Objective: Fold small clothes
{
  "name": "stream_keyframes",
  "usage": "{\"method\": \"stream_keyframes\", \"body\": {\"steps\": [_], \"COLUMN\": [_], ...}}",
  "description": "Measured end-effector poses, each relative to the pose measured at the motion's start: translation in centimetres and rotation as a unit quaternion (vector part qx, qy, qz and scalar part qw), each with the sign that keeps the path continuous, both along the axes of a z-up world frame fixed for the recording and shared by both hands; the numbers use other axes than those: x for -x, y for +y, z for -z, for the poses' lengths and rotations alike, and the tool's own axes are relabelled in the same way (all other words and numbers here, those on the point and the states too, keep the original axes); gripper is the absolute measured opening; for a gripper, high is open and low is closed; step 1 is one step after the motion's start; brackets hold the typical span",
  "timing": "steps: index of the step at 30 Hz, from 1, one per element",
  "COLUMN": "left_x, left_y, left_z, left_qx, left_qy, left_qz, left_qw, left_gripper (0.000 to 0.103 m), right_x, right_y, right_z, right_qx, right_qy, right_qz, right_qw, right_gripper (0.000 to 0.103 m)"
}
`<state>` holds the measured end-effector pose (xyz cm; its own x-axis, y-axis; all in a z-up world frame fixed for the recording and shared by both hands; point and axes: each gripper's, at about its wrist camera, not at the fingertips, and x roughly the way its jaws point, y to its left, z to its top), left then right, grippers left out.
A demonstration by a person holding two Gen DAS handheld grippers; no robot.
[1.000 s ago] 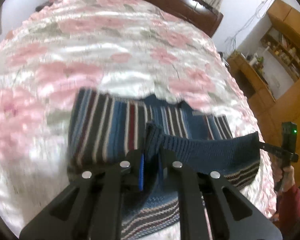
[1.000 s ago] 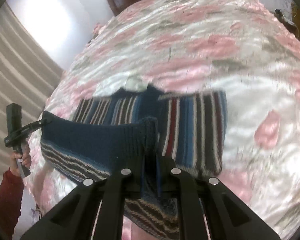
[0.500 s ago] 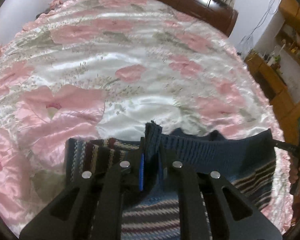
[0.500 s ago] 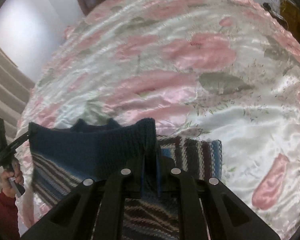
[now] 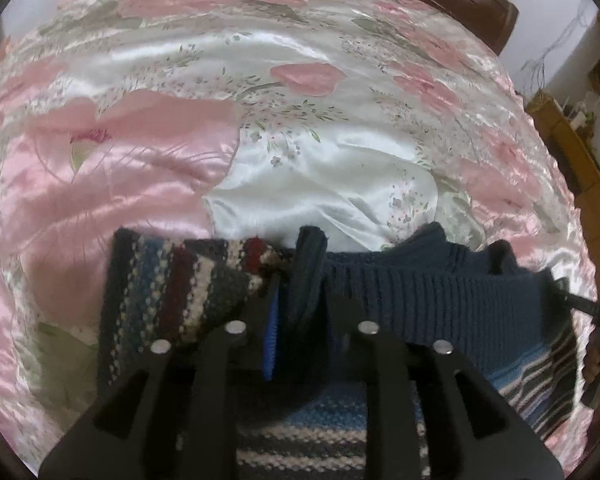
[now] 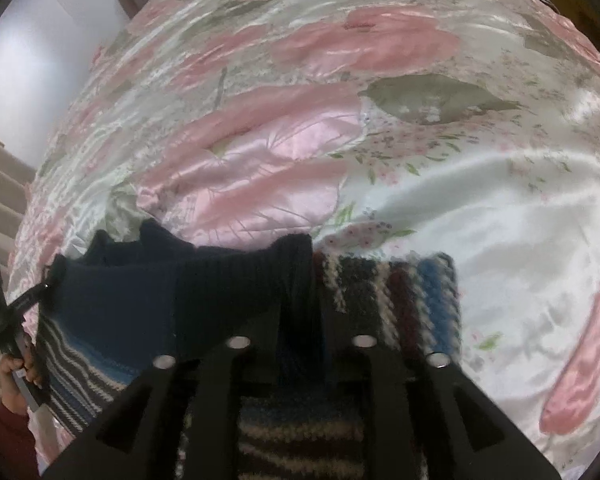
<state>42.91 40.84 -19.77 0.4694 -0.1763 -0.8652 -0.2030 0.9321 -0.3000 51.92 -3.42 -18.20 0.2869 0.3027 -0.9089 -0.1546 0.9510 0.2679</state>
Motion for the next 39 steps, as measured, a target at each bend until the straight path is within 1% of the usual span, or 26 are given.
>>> {"method": "stream_keyframes", "body": {"steps": [1,2,3,4,6,7,8,9,10,12,14,17,18,19,20,21,22,23,25,27,29,33,36,37,39], "left_x": [0.1,0.6,1.2,2.2,4.3,5.1,6.6,7.9,9.2,11.8,14.0,16.1,16.6,16.7,16.9,17.1,17.2,17.2,17.1,16.9,16.9,16.9,16.9,16.9,16.8], "left_y": [0.1,0.2,0.3,0.4,0.0,-0.1,-0.5,-0.9,-1.4,-2.7,-4.0,-5.4,-5.8,-6.1,-6.3,-6.5,-6.7,-6.7,-6.5,-6.4,-6.5,-6.2,-6.4,-6.5,-6.6], "left_z": [-0.3,-1.2,-2.2,-3.7,-5.9,-6.7,-7.5,-8.0,-8.1,-7.8,-6.8,-5.3,-4.9,-4.6,-4.1,-3.5,-3.2,-2.8,-2.2,-1.7,-1.5,-0.6,-0.1,0.0,-0.1], "left_qx": [0.004,0.003,-0.006,-0.023,-0.036,-0.041,-0.049,-0.05,-0.045,-0.042,-0.038,-0.025,-0.03,-0.034,-0.04,-0.043,-0.044,-0.048,-0.055,-0.054,-0.058,-0.052,-0.064,-0.066,-0.067], "left_qy": [0.001,-0.003,-0.015,-0.034,-0.062,-0.068,-0.068,-0.068,-0.066,-0.045,-0.024,-0.005,-0.006,-0.004,0.003,0.008,0.01,0.015,0.023,0.027,0.029,0.033,0.033,0.033,0.035], "left_qz": [-0.005,-0.014,-0.021,-0.025,-0.021,-0.017,-0.014,-0.008,-0.001,0.013,0.026,0.039,0.041,0.044,0.045,0.043,0.045,0.046,0.046,0.05,0.055,0.049,0.056,0.057,0.058], "left_qw": [1.0,0.9999,0.9996,0.9988,0.9972,0.9967,0.9964,0.9964,0.9968,0.998,0.9987,0.9989,0.9987,0.9984,0.9982,0.9981,0.998,0.9977,0.9971,0.9969,0.9964,0.9969,0.9958,0.9956,0.9954], "left_gripper": [0.043,0.048,0.058,0.062,0.063,0.064,0.064,0.068,0.07,0.07,0.07,0.07,0.07,0.07,0.07,0.07,0.07,0.07,0.07,0.07,0.07,0.07,0.07,0.07,0.07], "right_x": [0.4,1.1,2.0,2.6,5.2,6.4,7.8,10.0,11.6,14.7,17.0,18.6,18.9,19.0,19.0,19.0,19.0,19.1,19.3,19.5,19.7,19.5,19.5,19.5,19.4], "right_y": [-0.3,-0.8,-1.4,-1.8,-3.2,-3.5,-3.9,-4.3,-4.5,-4.9,-5.6,-6.0,-6.2,-6.3,-6.3,-6.3,-6.3,-6.3,-6.7,-7.3,-7.5,-7.8,-8.0,-8.0,-8.0], "right_z": [-0.7,-1.7,-2.6,-3.4,-5.0,-5.5,-6.0,-6.3,-6.2,-5.7,-4.8,-3.2,-2.6,-2.1,-1.6,-1.4,-1.2,-1.3,-1.9,-2.7,-2.9,-0.4,0.6,0.7,0.1], "right_qx": [0.011,0.018,0.022,0.025,0.014,0.014,0.017,0.028,0.034,0.041,0.046,0.042,0.036,0.028,0.016,0.017,0.03,0.029,0.012,-0.004,-0.002,0.01,0.012,0.011,0.013], "right_qy": [-0.006,-0.017,-0.025,-0.028,-0.028,-0.028,-0.026,-0.021,-0.015,-0.001,0.012,0.025,0.028,0.033,0.04,0.042,0.038,0.034,0.028,0.021,0.021,0.049,0.052,0.053,0.053], "right_qz": [0.001,-0.002,-0.007,-0.01,-0.023,-0.032,-0.043,-0.056,-0.069,-0.092,-0.096,-0.101,-0.098,-0.096,-0.095,-0.094,-0.092,-0.095,-0.094,-0.091,-0.089,-0.081,-0.078,-0.078,-0.083], "right_qw": [1.0,1.0,0.999,0.999,0.999,0.999,0.999,0.998,0.997,0.995,0.994,0.994,0.994,0.994,0.995,0.994,0.995,0.994,0.995,0.996,0.996,0.995,0.996,0.995,0.995], "right_gripper": [0.033,0.034,0.035,0.037,0.038,0.039,0.044,0.046,0.051,0.053,0.057,0.058,0.058,0.053,0.04,0.036,0.028,0.021,0.015,0.014,0.013,0.013,0.014,0.015,0.022]}}
